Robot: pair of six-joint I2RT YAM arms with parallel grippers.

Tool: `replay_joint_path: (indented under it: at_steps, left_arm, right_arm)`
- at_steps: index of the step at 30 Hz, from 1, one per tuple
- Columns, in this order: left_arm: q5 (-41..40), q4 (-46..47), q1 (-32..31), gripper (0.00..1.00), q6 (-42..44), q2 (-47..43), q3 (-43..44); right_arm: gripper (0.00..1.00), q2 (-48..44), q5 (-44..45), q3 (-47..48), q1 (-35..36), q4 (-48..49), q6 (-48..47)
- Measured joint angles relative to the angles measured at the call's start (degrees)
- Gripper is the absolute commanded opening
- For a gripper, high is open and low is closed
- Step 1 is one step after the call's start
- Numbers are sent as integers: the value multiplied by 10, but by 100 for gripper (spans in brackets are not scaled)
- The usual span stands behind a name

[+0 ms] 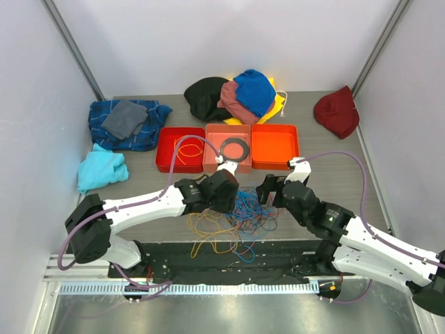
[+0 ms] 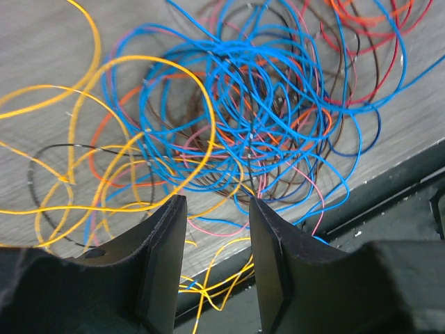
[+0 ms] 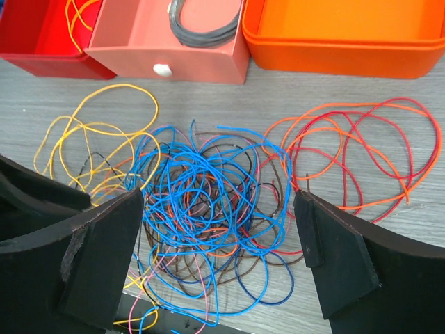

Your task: Untangle the cables

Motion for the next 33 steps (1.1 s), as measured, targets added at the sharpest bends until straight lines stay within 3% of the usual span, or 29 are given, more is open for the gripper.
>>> replay_joint_path:
  at_steps: [13, 16, 17, 24, 33]
  left_arm:
    - [17, 28, -6, 45, 2, 55, -2]
    - [7, 27, -6, 32, 2, 63, -2]
    - [1, 26, -6, 23, 1, 64, -2]
    - [-36, 17, -6, 1, -3, 50, -4]
    - [-87, -38, -6, 0, 3, -58, 11]
  right_arm:
    - [100, -13, 10, 3, 0, -15, -1]
    - [100, -13, 11, 3, 0, -14, -1]
    - [100, -13, 12, 3, 0, -15, -1]
    - [100, -13, 12, 3, 0, -15, -1]
    - [100, -10, 11, 4, 0, -14, -1]
